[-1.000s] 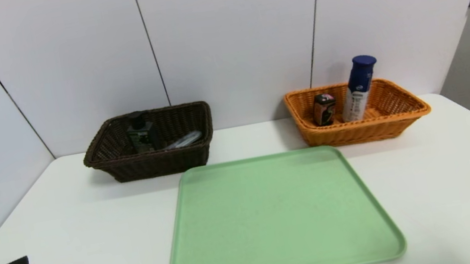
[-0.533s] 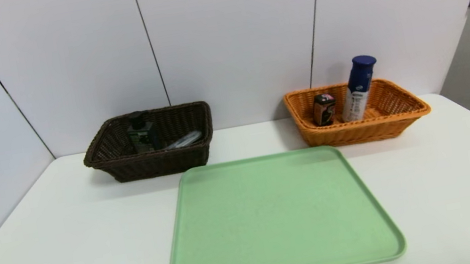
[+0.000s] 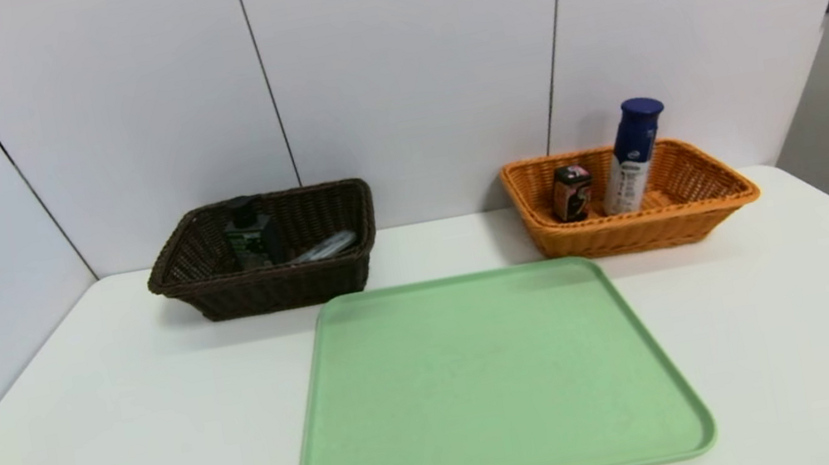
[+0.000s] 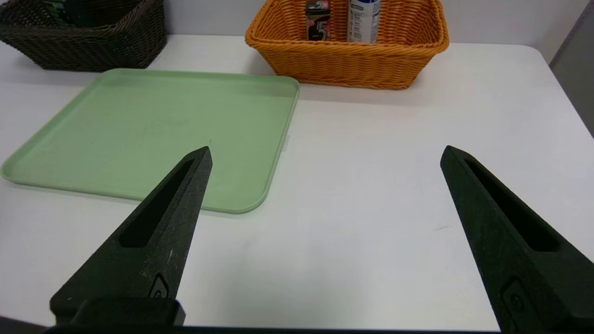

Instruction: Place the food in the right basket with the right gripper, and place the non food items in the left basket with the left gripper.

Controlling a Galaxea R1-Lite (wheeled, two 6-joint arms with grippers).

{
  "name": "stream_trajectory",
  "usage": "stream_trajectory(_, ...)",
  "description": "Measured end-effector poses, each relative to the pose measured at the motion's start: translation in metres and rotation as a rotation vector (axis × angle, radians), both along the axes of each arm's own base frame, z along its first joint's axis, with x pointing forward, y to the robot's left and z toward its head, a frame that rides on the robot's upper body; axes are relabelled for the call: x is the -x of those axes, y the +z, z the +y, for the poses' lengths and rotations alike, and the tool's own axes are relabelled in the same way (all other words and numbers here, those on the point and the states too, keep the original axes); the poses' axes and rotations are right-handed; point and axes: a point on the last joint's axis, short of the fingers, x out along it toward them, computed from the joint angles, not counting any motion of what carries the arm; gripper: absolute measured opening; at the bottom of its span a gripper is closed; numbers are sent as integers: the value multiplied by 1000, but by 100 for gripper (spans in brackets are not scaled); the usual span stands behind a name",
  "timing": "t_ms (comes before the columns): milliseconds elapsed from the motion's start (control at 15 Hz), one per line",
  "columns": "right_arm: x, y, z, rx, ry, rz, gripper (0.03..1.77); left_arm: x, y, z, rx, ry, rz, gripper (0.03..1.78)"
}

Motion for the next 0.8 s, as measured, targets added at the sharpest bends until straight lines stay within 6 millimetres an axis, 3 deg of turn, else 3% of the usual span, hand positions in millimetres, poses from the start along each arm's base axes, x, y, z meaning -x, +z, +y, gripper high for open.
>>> stream_trajectory(267,12,-11,0,32,-51,-48,170,13,-14,0,-1,3,-48,169)
stream_trajectory(600,18,-13,0,78,5,-66,170,18,-19,0,-11,-7,-96,169)
stream_trajectory(800,21,-29,-1,102,24,-59,170,17,-21,-1,-15,-32,-139,169)
